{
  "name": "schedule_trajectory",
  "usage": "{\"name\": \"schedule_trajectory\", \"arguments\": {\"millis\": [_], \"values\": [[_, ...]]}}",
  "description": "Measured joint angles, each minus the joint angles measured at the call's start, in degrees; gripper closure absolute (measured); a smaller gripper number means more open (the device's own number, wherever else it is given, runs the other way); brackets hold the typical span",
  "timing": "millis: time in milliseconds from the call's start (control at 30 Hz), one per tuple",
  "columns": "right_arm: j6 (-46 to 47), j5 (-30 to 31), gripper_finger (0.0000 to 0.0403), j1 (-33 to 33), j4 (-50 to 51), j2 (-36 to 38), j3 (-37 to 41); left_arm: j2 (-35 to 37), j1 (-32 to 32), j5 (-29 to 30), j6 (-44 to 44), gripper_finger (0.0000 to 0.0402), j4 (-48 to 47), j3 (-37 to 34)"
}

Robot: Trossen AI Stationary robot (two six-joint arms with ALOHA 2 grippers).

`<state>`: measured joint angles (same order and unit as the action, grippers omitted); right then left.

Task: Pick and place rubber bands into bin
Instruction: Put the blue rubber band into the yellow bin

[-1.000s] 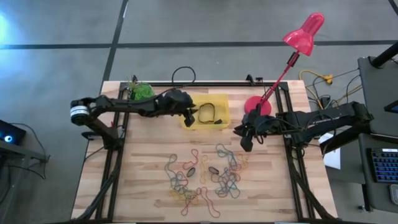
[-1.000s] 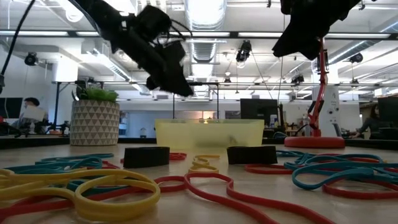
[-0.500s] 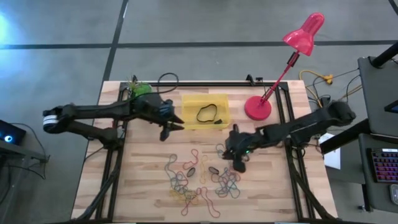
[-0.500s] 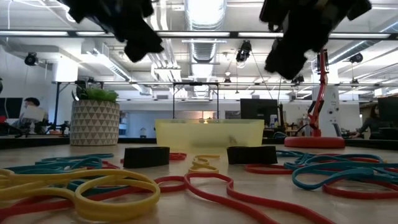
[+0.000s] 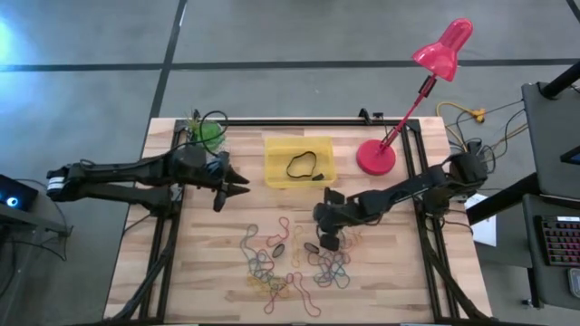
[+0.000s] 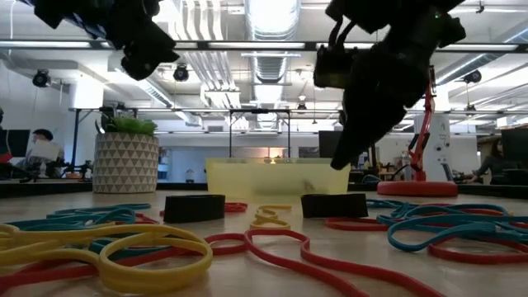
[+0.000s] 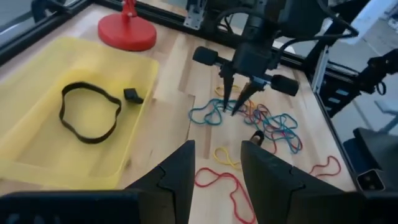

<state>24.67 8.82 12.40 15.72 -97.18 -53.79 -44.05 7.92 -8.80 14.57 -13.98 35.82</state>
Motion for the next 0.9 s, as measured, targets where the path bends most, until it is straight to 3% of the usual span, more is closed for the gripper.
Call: {"name": "schedule_trajectory", "arguments": {"millis": [367, 600, 900], "values": [[2.1, 0.2, 0.0342, -4.3, 0.8, -2.0, -1.3, 0.7, -0.1, 0.4, -0.4, 0.0288, 0.3, -1.2], [-1.0, -4.6, 0.0342, -4.5, 0.4, -4.7, -1.2, -0.7, -0.1, 0.3, -0.3, 0.0288, 0.1, -1.8], [1.2, -3.3, 0.0342, -5.0, -1.3, -6.1, -1.2, -0.9, -0.1, 0.3, -0.3, 0.0288, 3.4, -2.5]]}}
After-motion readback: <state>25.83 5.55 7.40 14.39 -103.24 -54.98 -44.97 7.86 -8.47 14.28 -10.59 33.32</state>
